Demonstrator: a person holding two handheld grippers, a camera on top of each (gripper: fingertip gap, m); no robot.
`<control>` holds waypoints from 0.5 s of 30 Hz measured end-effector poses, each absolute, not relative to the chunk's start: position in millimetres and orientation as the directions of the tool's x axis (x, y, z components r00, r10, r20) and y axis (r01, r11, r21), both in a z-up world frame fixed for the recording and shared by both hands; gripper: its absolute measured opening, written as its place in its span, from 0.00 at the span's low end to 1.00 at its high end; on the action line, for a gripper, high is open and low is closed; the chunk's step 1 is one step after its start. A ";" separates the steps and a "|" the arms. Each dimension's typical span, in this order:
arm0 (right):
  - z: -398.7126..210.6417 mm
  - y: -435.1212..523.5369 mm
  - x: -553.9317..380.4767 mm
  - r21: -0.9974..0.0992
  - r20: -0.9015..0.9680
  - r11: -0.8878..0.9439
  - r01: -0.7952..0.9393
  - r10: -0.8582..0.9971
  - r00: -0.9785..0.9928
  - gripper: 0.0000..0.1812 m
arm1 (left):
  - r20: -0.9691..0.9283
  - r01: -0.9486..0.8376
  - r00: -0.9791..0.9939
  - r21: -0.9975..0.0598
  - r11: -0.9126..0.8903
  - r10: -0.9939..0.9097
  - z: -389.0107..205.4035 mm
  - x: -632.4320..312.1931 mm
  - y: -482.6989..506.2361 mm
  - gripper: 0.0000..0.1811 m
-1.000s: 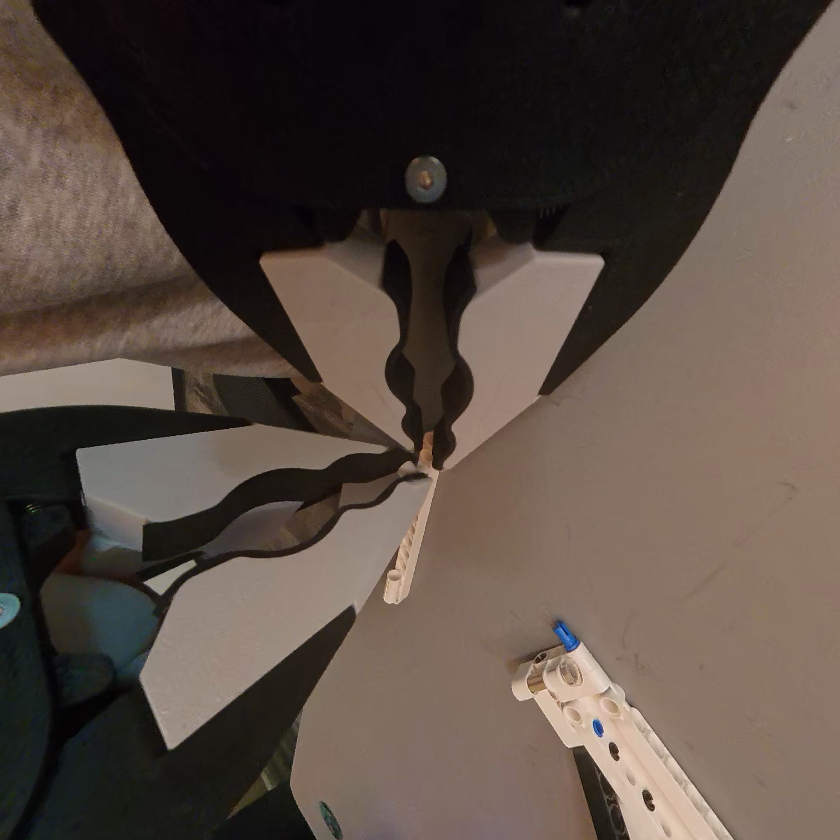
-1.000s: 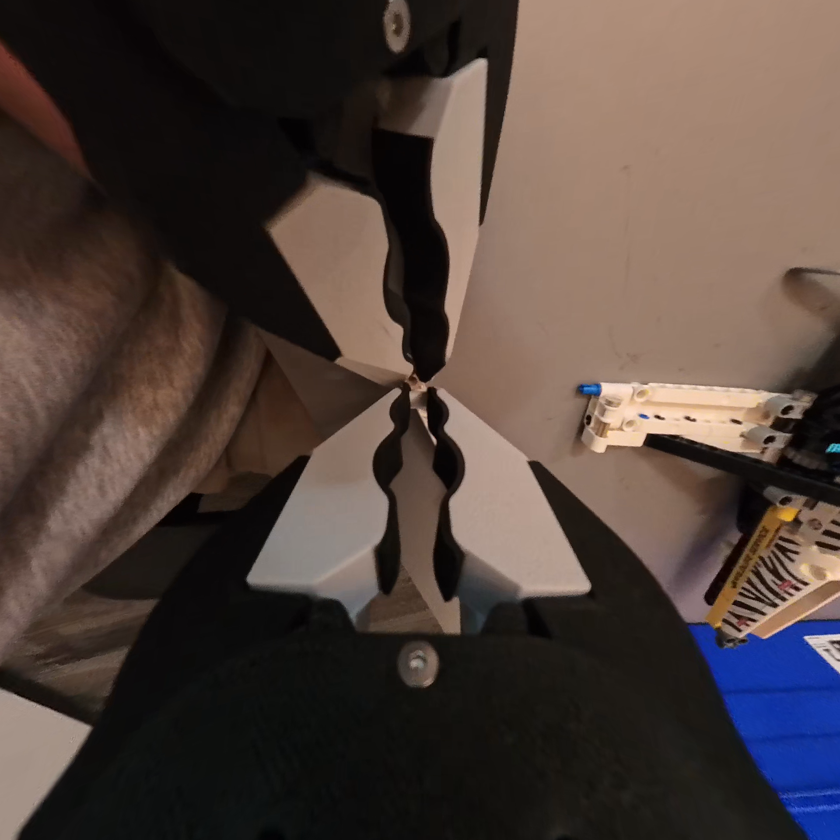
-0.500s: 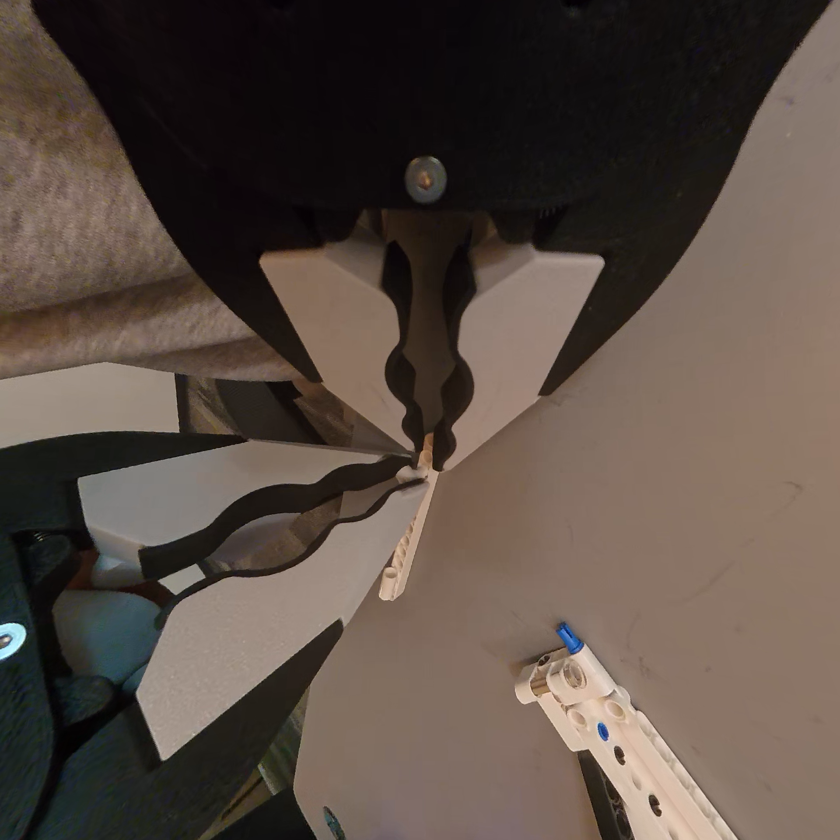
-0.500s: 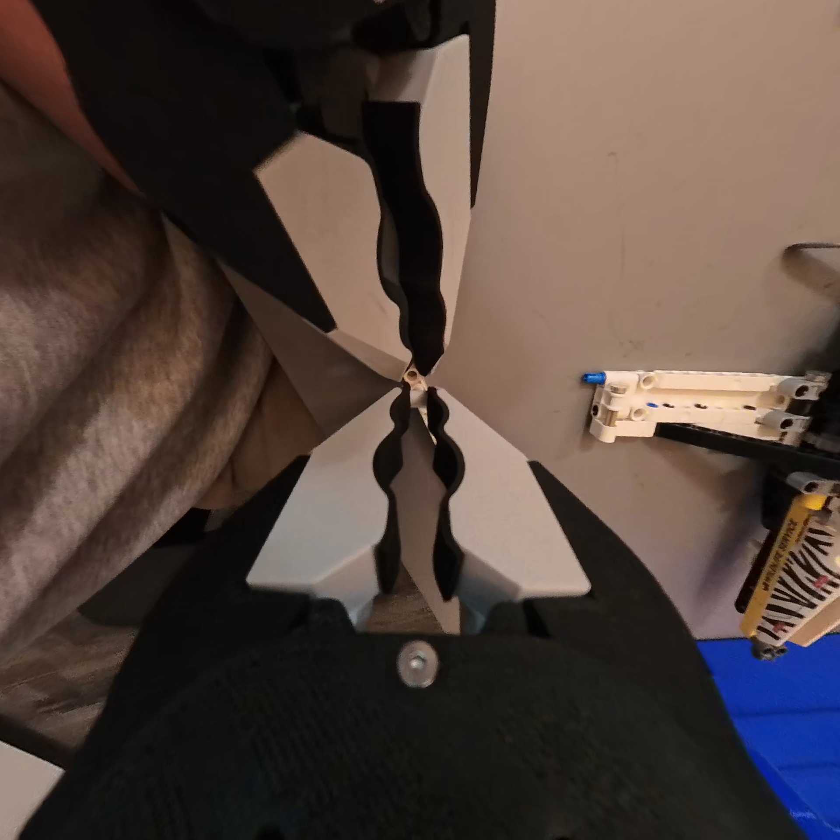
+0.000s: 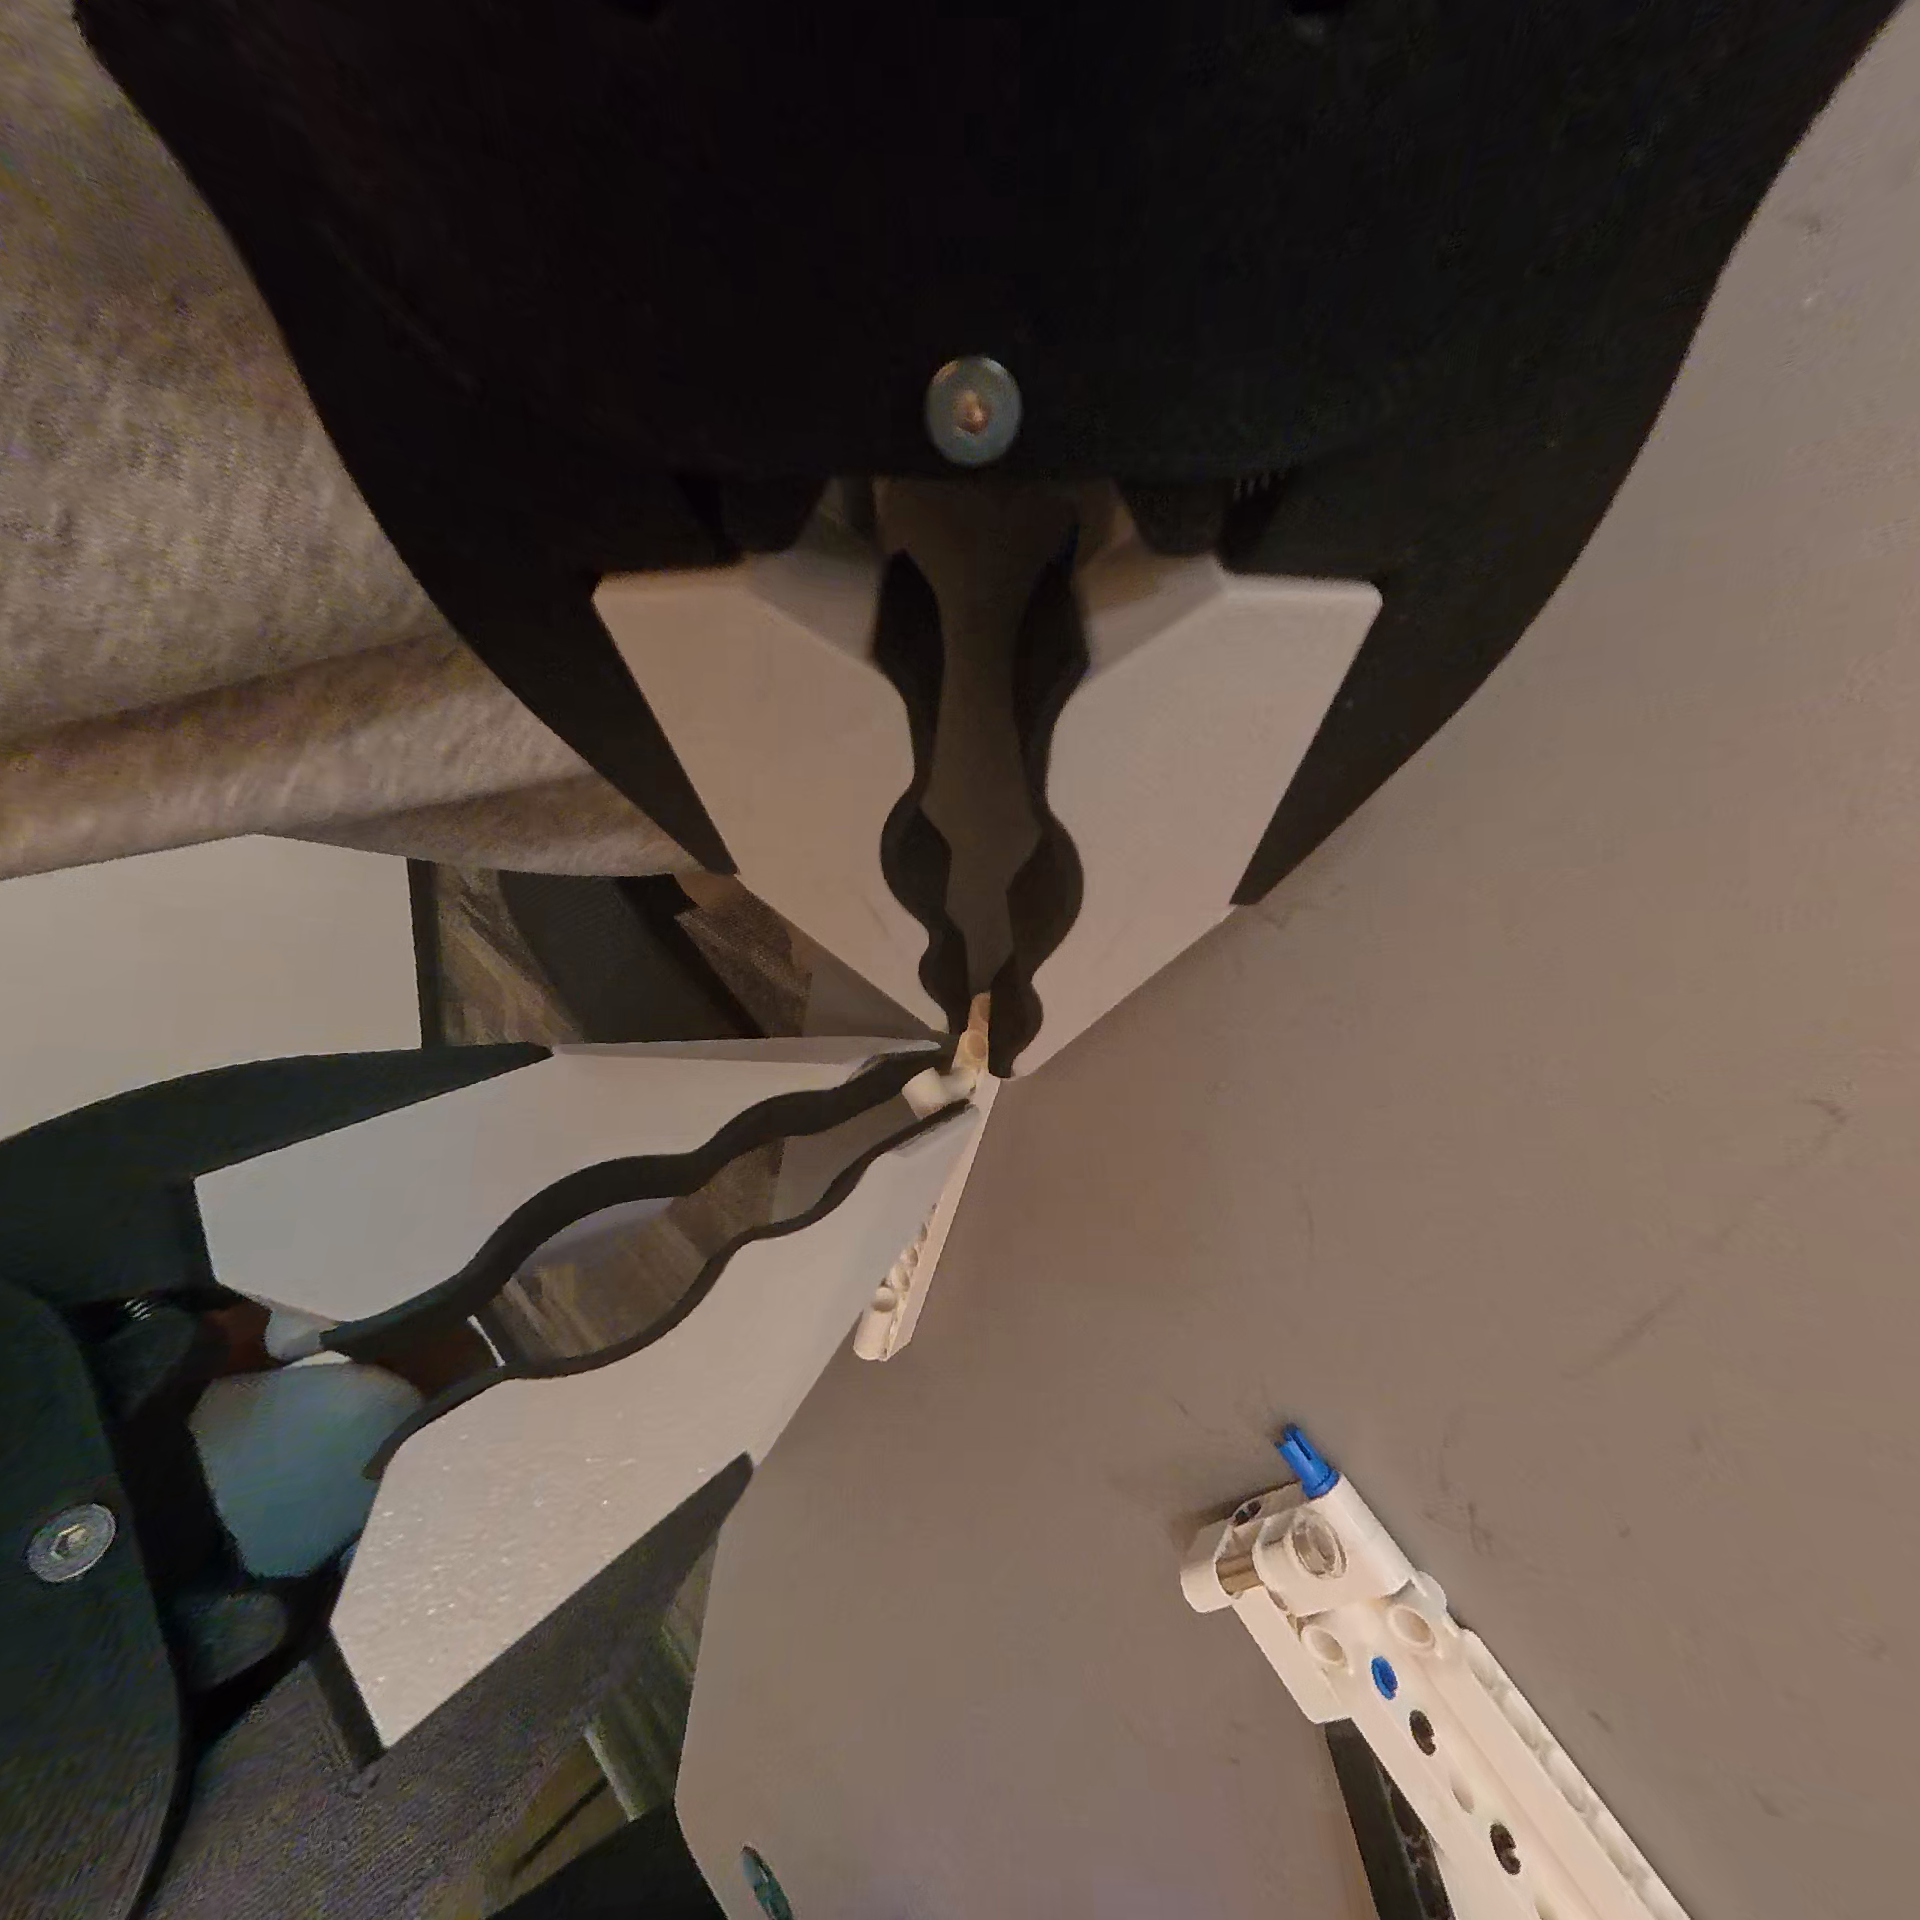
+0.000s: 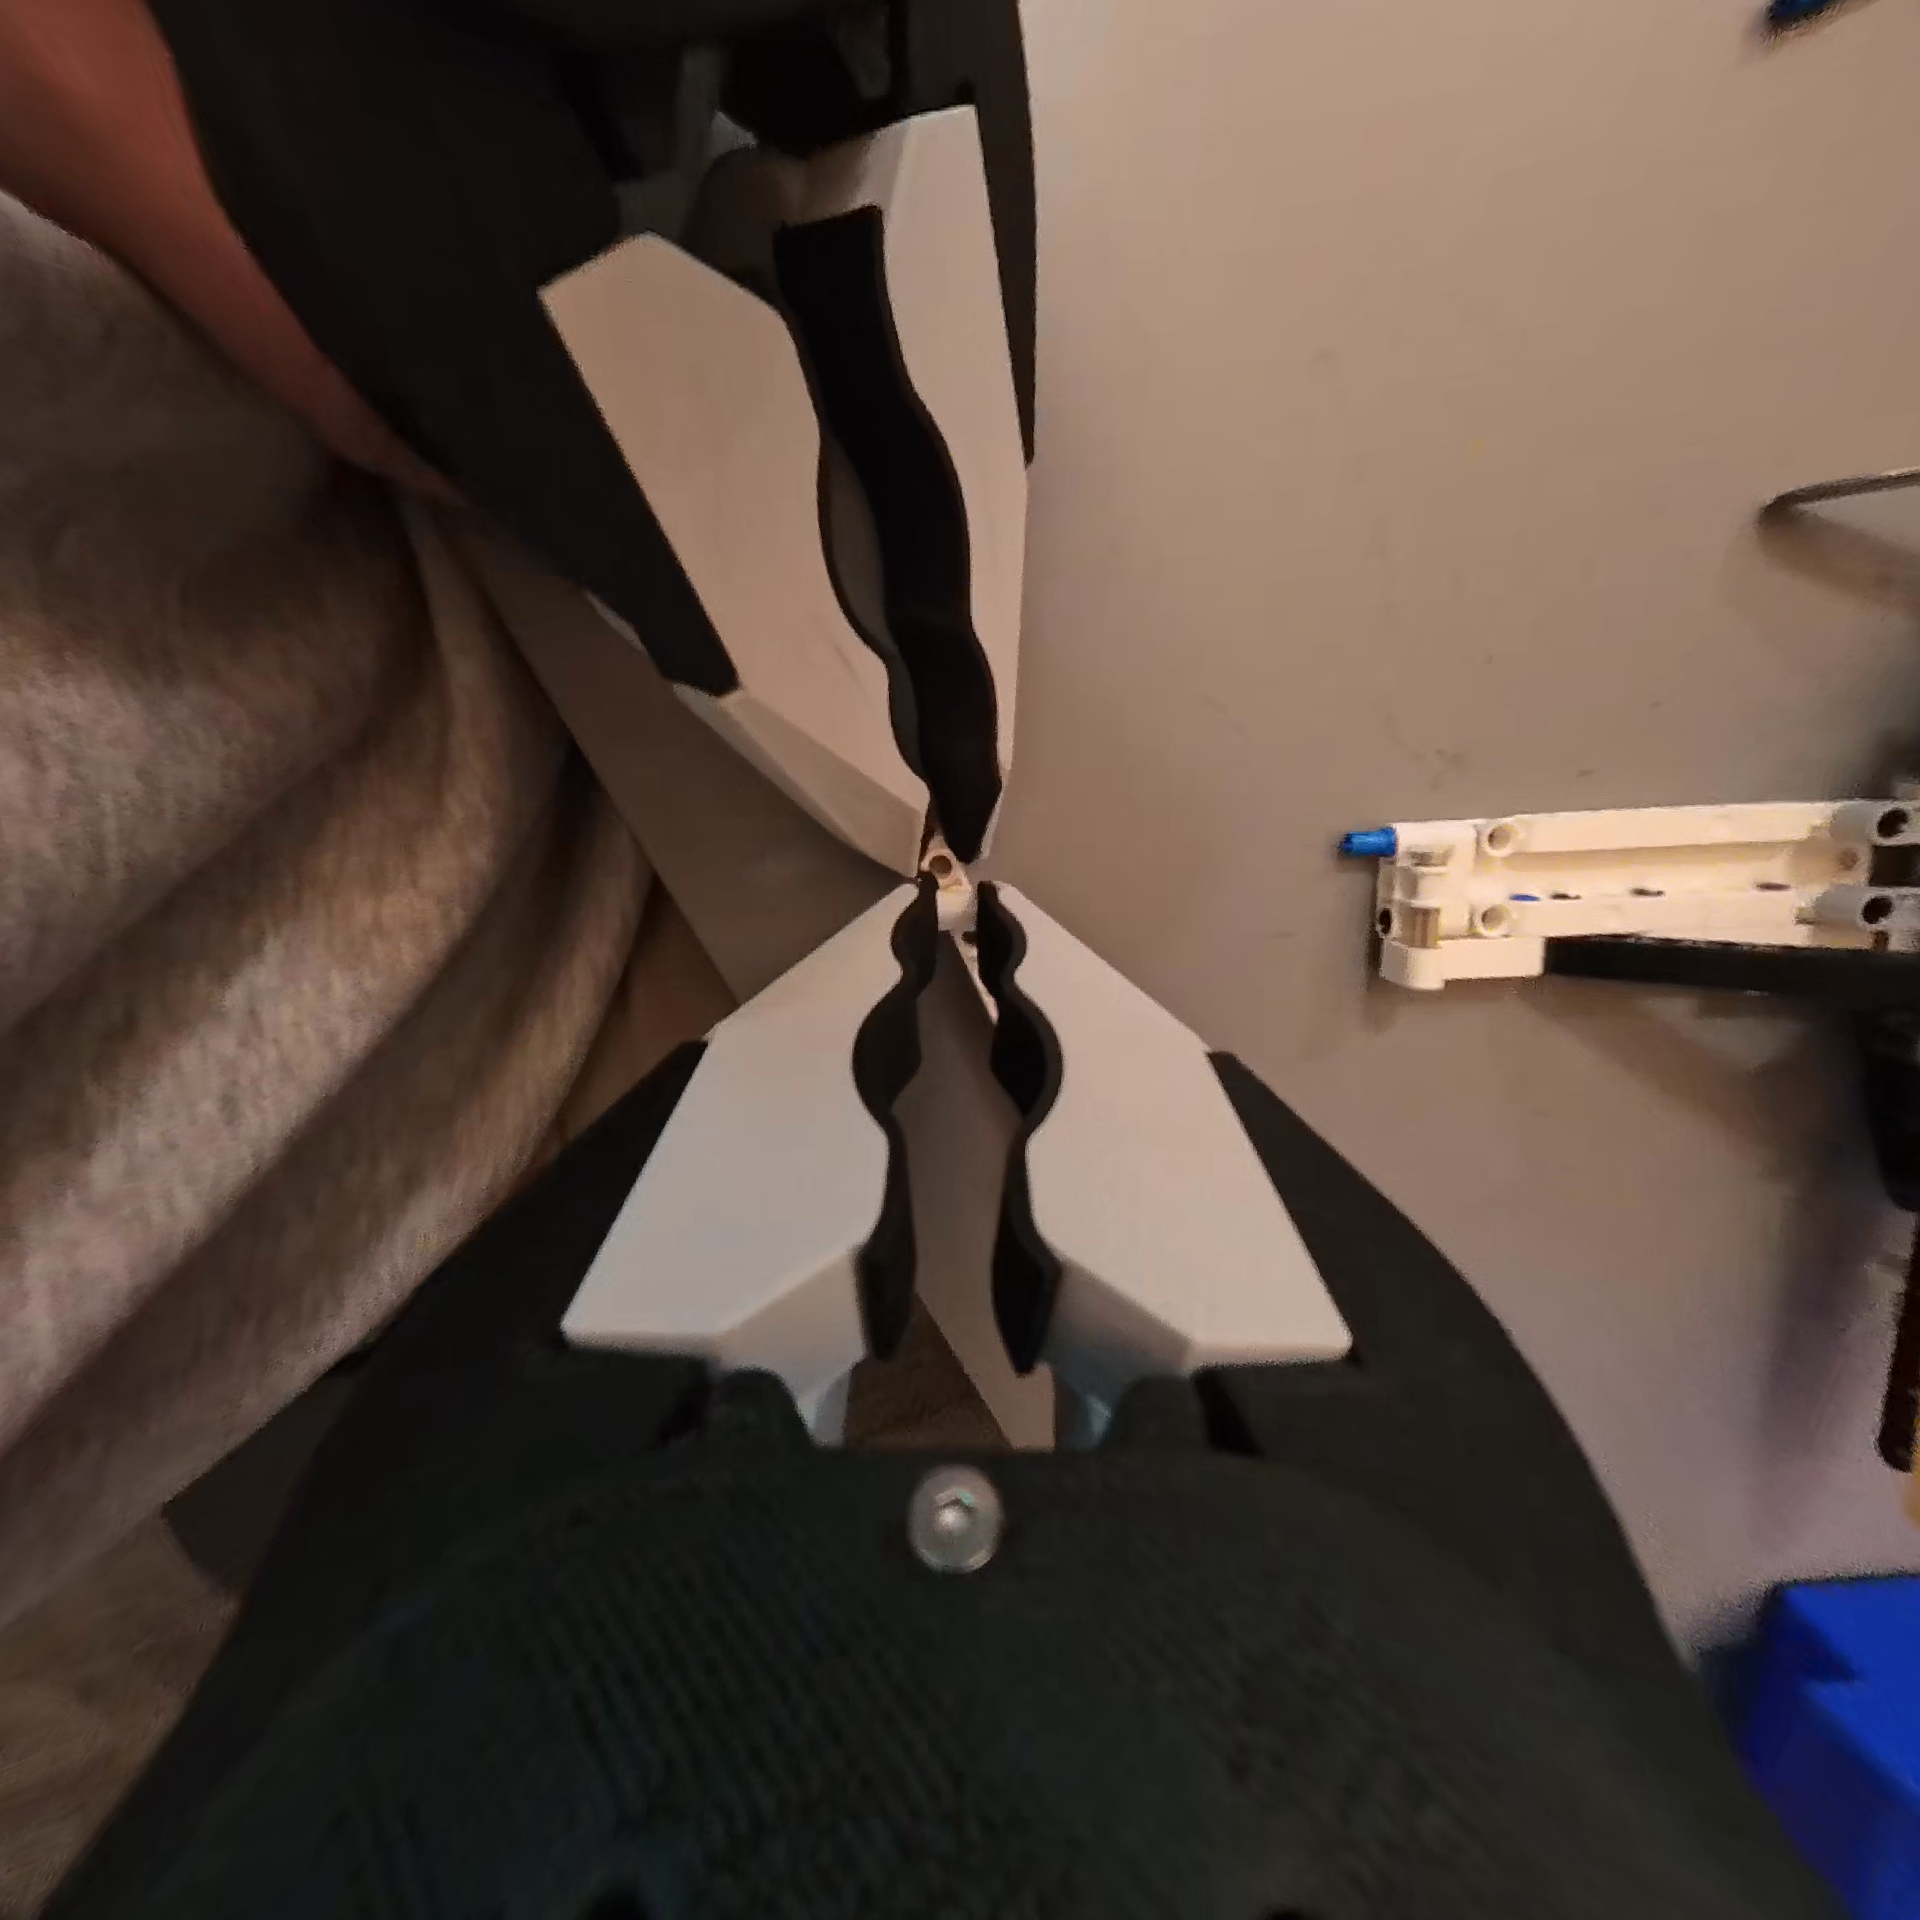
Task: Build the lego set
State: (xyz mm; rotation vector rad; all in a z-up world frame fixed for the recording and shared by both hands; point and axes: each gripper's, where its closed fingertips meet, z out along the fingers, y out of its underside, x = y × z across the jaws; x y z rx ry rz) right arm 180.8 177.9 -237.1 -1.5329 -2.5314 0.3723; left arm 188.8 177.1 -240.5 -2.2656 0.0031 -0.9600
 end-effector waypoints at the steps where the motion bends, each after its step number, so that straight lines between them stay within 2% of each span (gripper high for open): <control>1: -237.1 178.1 181.0 -0.301 0.011 0.437 0.848 0.890 -0.455 0.03 | 0.637 0.243 0.730 -0.581 -0.777 -0.248 -240.4 188.7 177.1 0.02; 11: -237.3 178.8 181.4 -0.301 -0.004 0.370 0.879 0.921 -0.389 0.04 | 0.633 0.241 0.733 -0.583 -0.776 -0.248 -240.6 188.6 177.1 0.02; 15: -236.9 179.4 181.8 -0.318 -0.156 0.130 0.939 0.970 -0.188 0.04 | 0.637 0.241 0.730 -0.581 -0.777 -0.250 -240.5 188.9 177.0 0.02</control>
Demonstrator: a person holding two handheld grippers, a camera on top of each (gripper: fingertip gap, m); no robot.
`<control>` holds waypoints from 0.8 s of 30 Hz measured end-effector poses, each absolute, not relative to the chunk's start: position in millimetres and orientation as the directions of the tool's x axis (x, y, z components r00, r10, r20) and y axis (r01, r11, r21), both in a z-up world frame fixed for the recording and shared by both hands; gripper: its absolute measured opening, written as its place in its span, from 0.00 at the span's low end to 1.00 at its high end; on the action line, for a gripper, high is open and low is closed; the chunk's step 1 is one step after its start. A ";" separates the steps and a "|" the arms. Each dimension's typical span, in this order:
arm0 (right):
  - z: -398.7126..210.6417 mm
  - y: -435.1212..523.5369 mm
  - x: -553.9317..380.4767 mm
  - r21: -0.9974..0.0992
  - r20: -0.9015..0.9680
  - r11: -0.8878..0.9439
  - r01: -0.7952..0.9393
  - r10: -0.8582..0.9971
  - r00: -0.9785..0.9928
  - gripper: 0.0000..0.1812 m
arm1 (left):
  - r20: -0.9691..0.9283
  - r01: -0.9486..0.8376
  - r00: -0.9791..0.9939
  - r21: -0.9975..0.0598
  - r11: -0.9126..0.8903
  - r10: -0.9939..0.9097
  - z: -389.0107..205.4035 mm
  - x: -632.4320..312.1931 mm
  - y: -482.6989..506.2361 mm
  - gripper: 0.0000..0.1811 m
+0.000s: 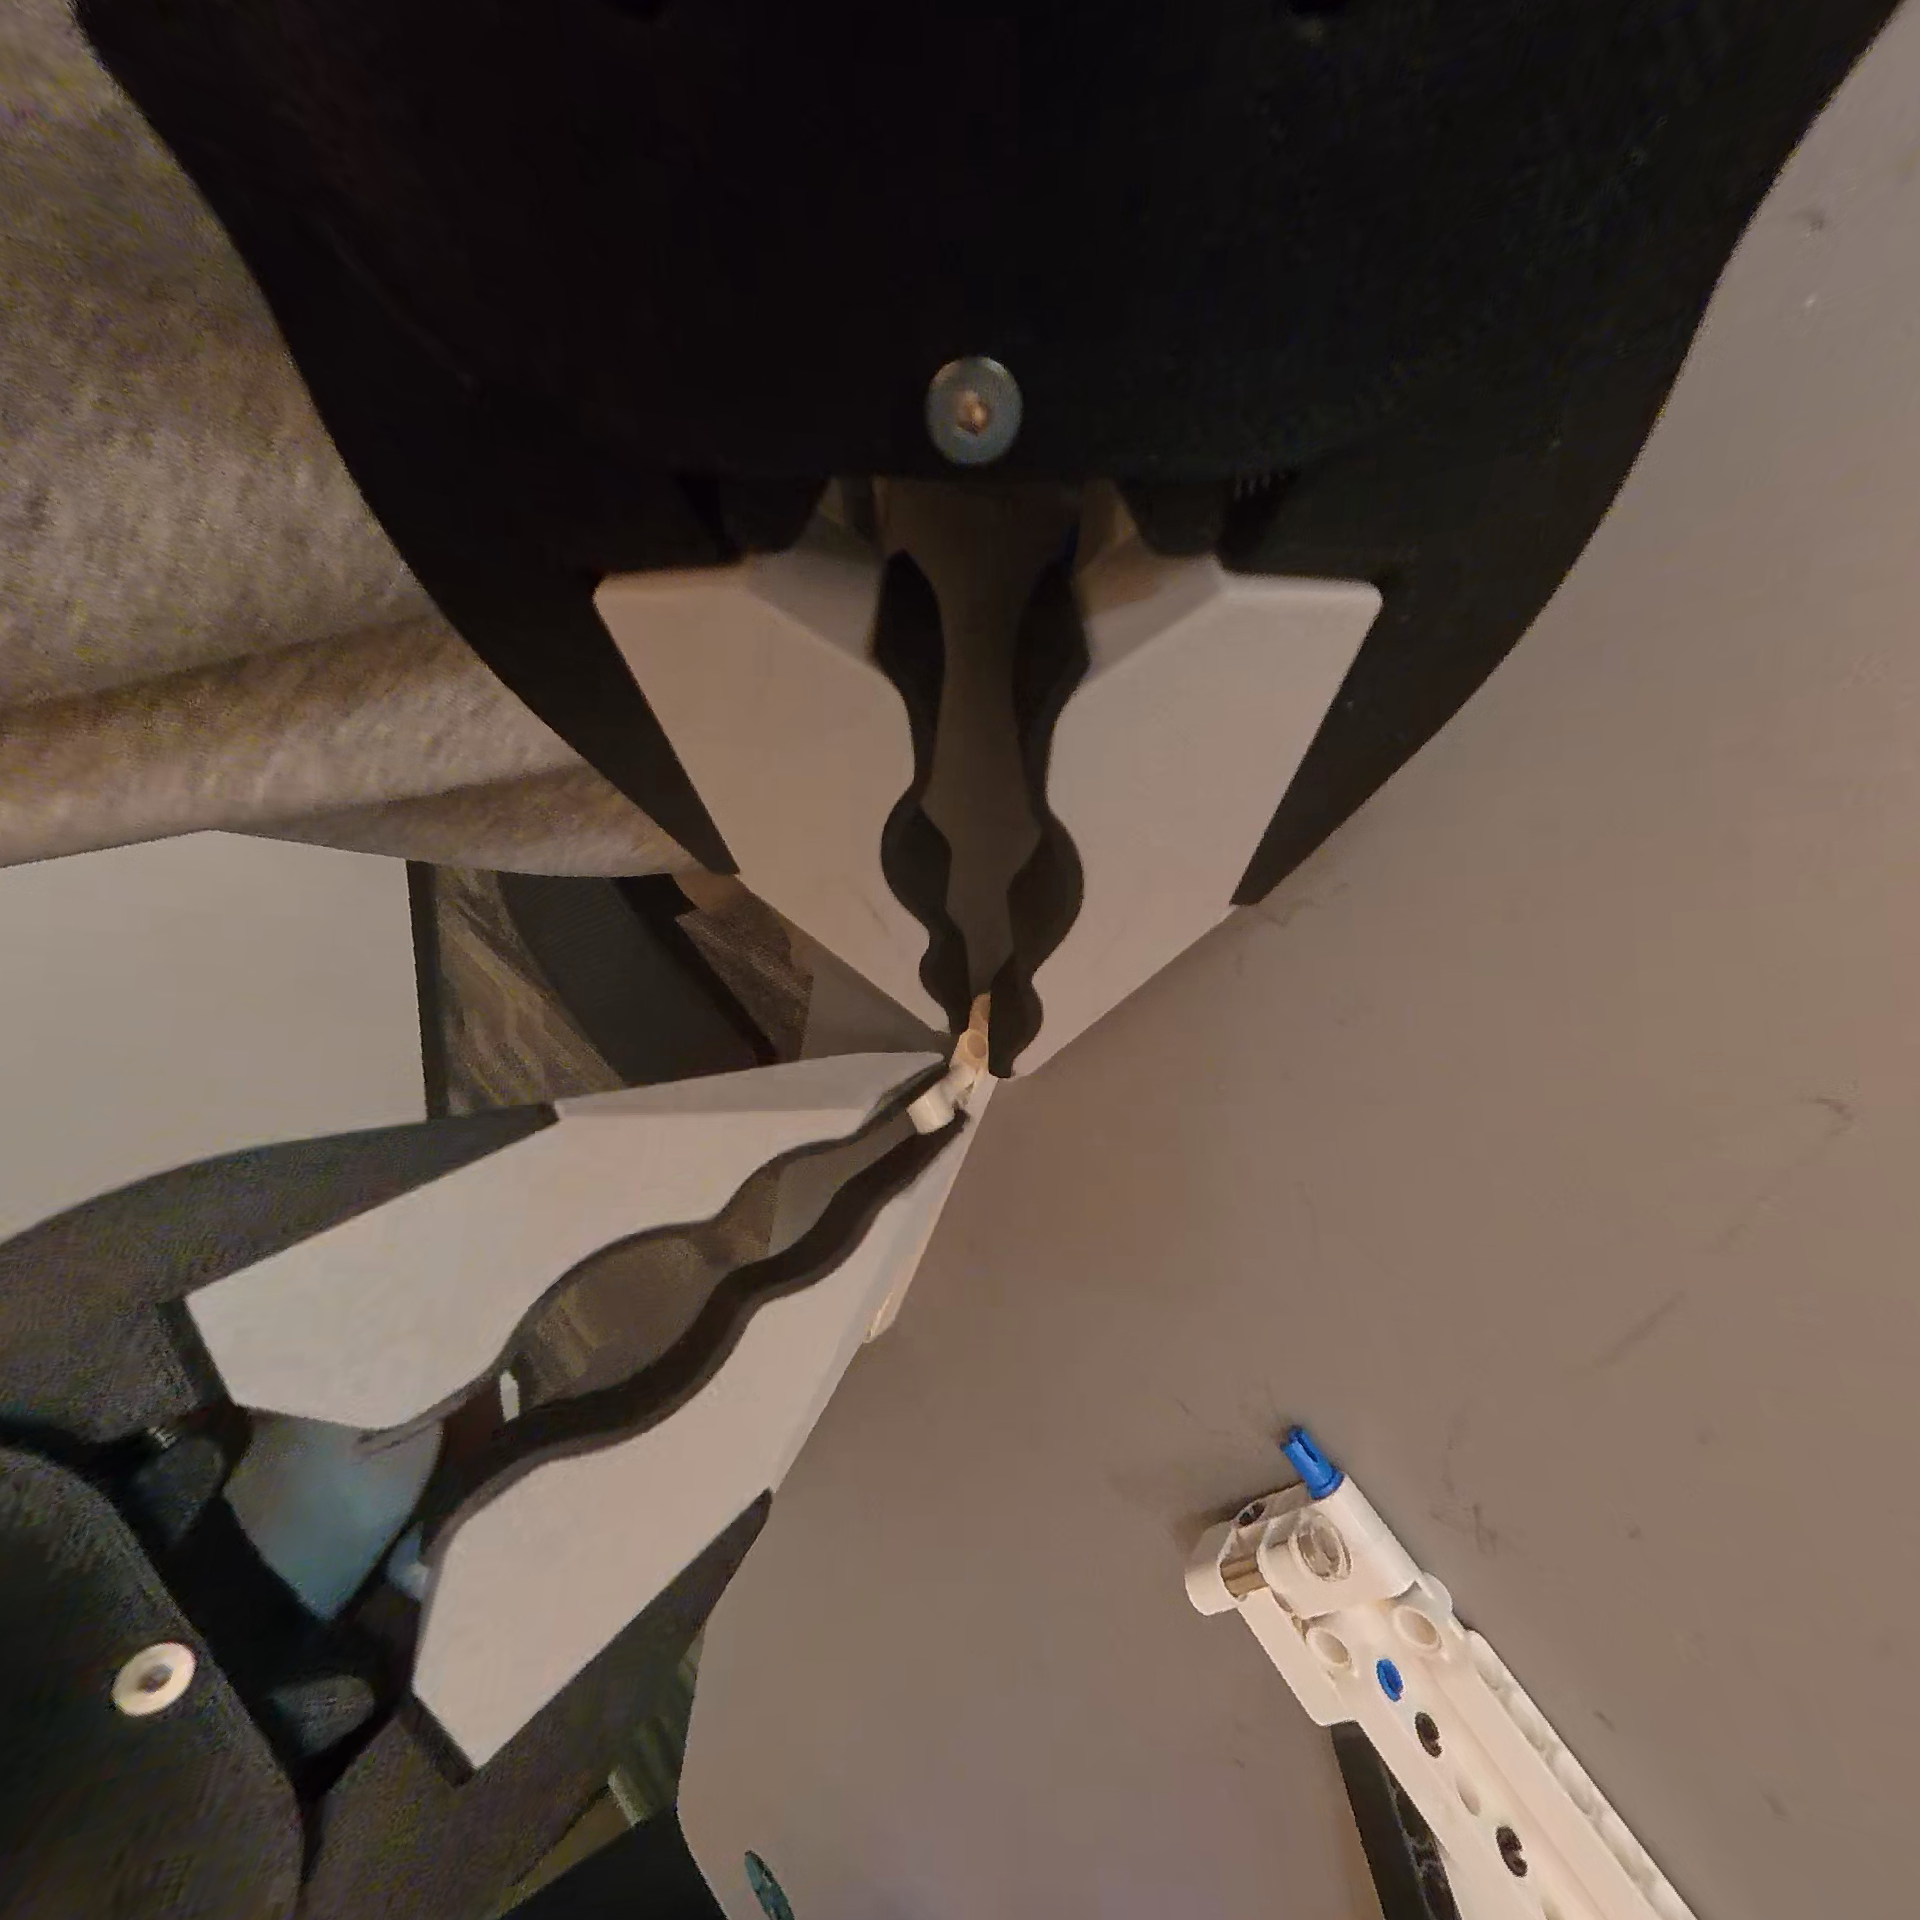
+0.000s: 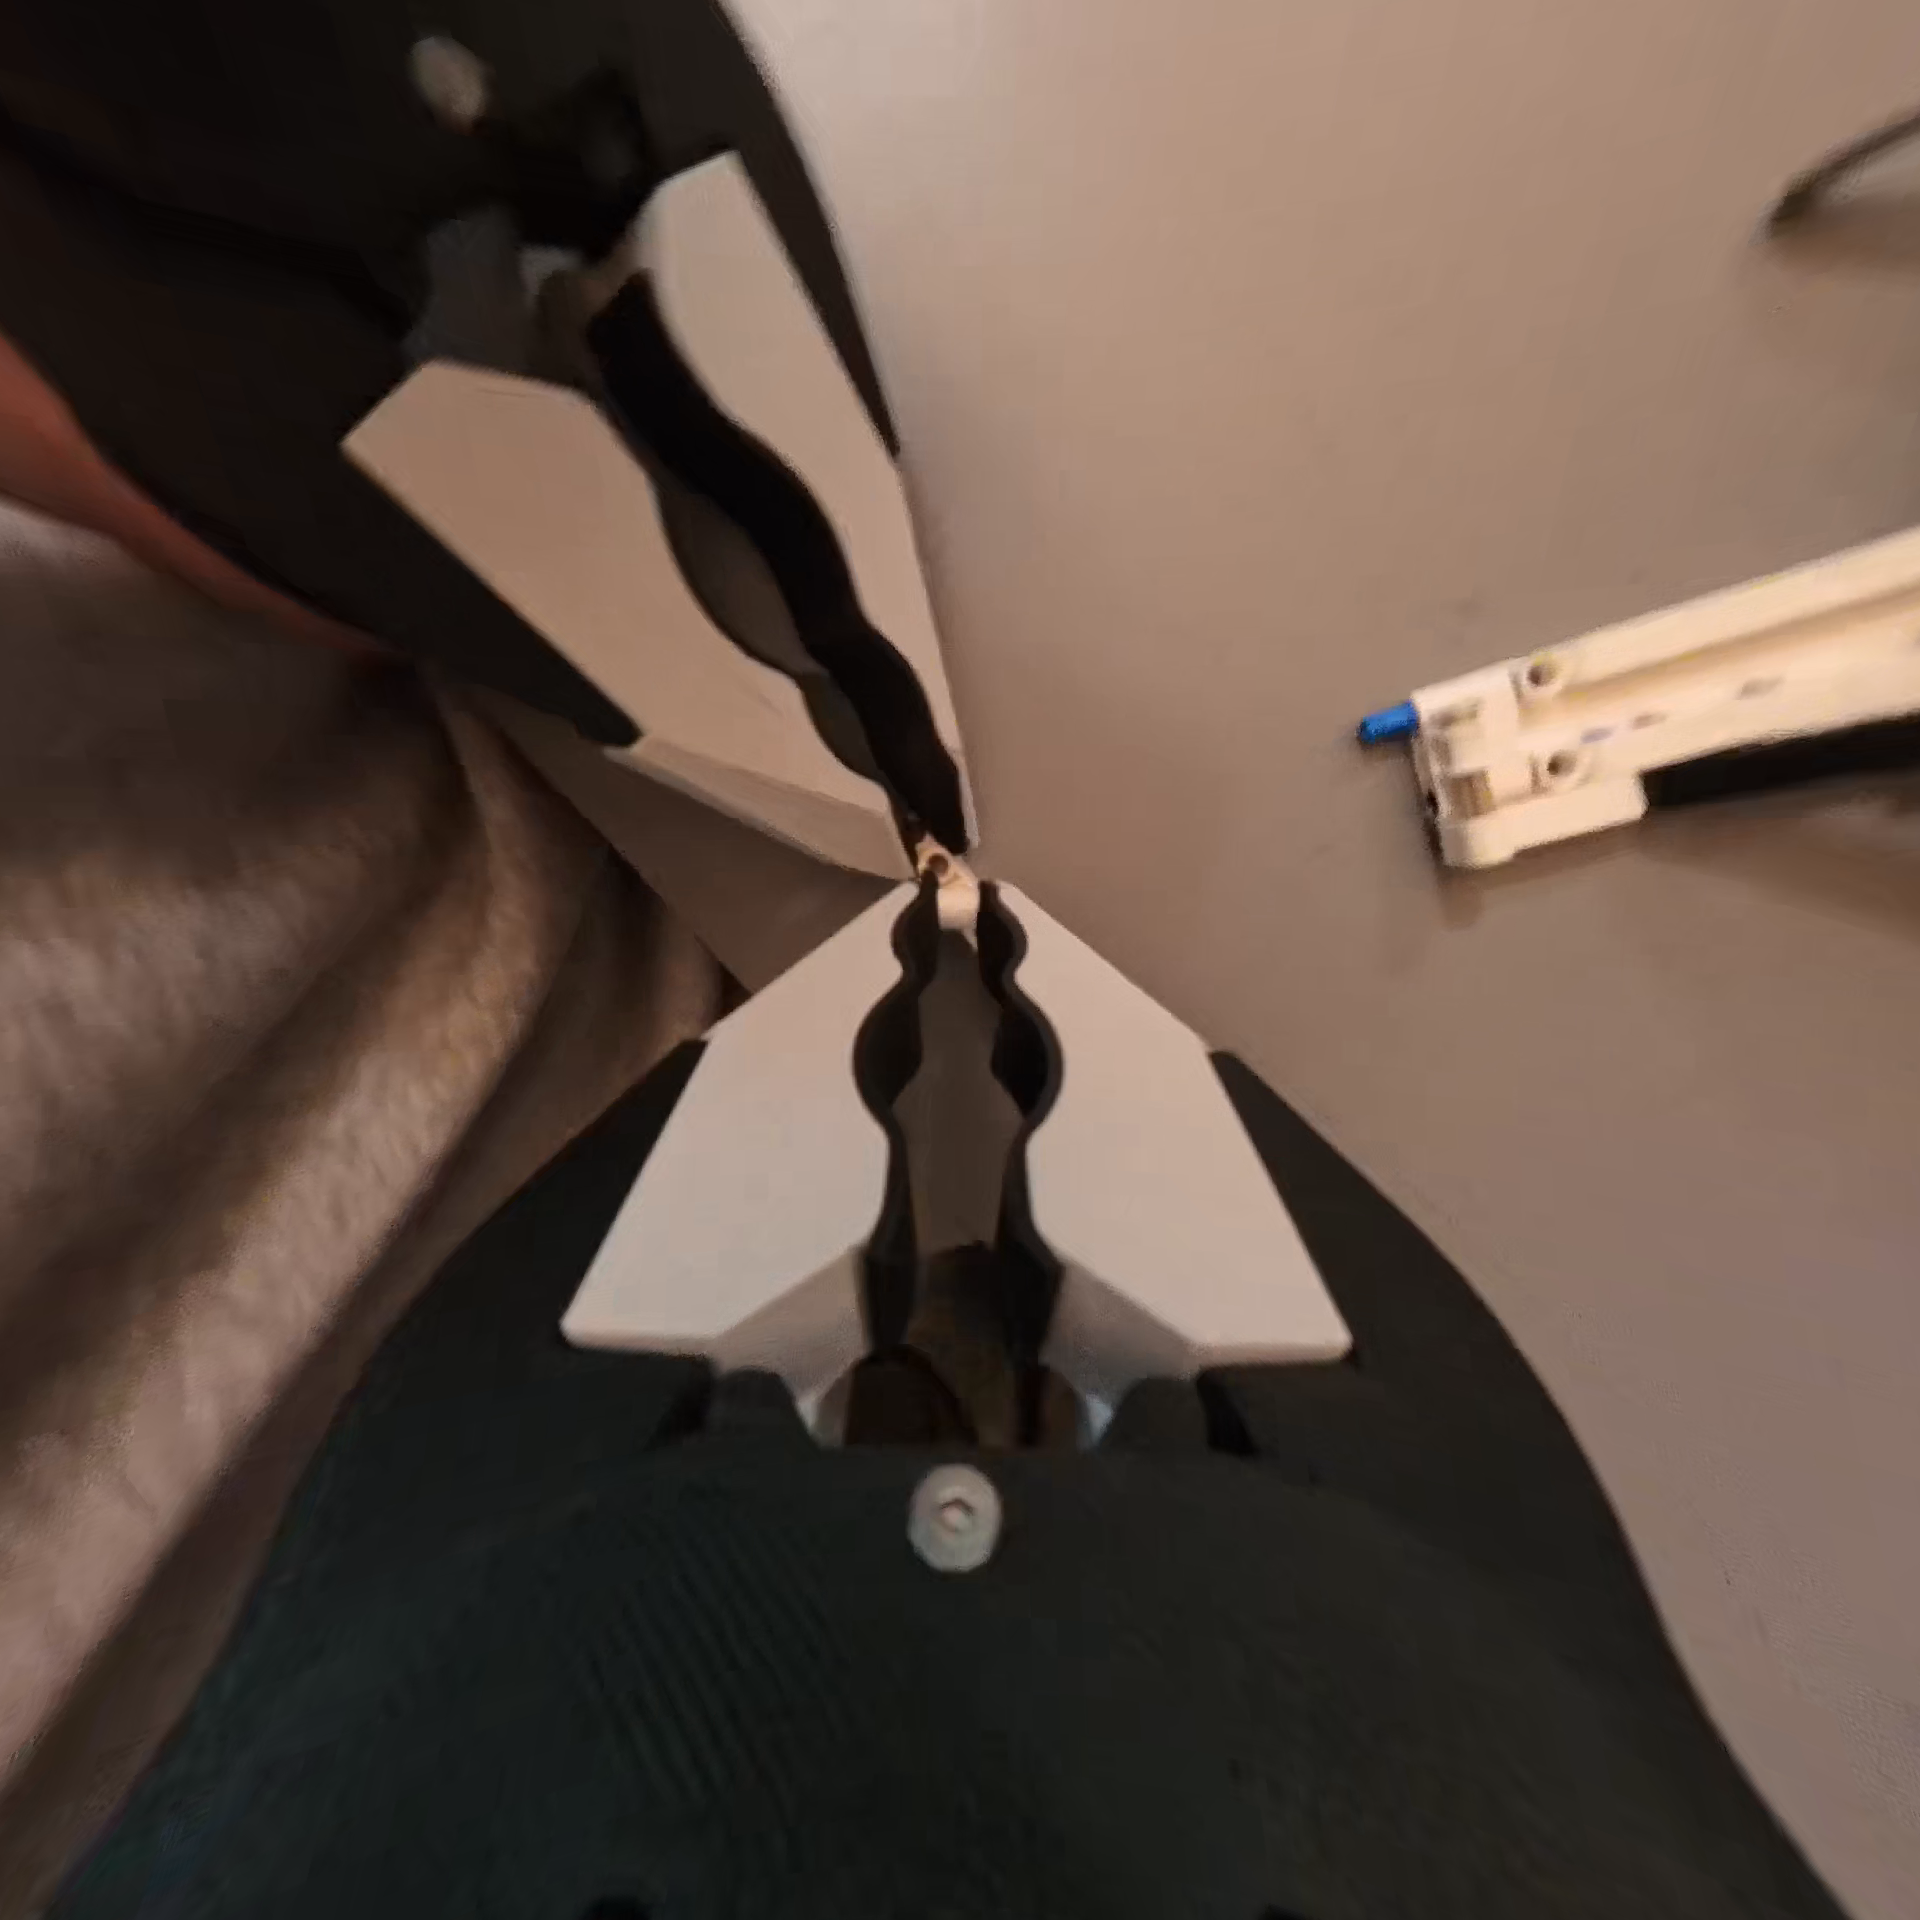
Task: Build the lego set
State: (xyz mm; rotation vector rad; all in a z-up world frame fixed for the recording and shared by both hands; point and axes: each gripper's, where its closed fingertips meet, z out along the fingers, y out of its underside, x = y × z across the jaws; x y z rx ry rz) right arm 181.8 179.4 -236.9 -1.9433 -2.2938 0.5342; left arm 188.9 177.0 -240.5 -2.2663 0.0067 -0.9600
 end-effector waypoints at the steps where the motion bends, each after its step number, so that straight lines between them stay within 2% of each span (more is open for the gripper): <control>1: -236.8 179.9 181.5 -0.327 -0.175 0.088 0.941 0.973 -0.152 0.04 | 0.636 0.241 0.730 -0.581 -0.777 -0.250 -240.4 188.9 177.0 0.02; 6: -236.3 181.2 181.4 -0.365 -0.256 -0.127 0.922 0.966 0.032 0.04 | 0.637 0.241 0.729 -0.581 -0.777 -0.250 -240.4 188.9 177.0 0.02; 11: -235.8 181.3 182.7 -0.417 -0.258 -0.169 0.893 0.964 0.062 0.04 | 0.636 0.239 0.729 -0.582 -0.777 -0.252 -240.4 189.1 176.9 0.02; 16: -236.2 181.2 183.3 -0.444 -0.167 -0.063 0.894 0.986 -0.013 0.04 | 0.636 0.240 0.730 -0.581 -0.777 -0.250 -240.4 189.0 176.9 0.01; 20: -236.8 180.3 183.9 -0.388 0.009 0.170 0.906 0.983 -0.181 0.03 | 0.636 0.240 0.730 -0.581 -0.777 -0.250 -240.4 189.0 176.8 0.01; 24: -237.1 179.9 184.2 -0.321 0.014 0.215 0.922 0.975 -0.223 0.04 | 0.636 0.240 0.730 -0.581 -0.777 -0.250 -240.3 189.1 176.9 0.02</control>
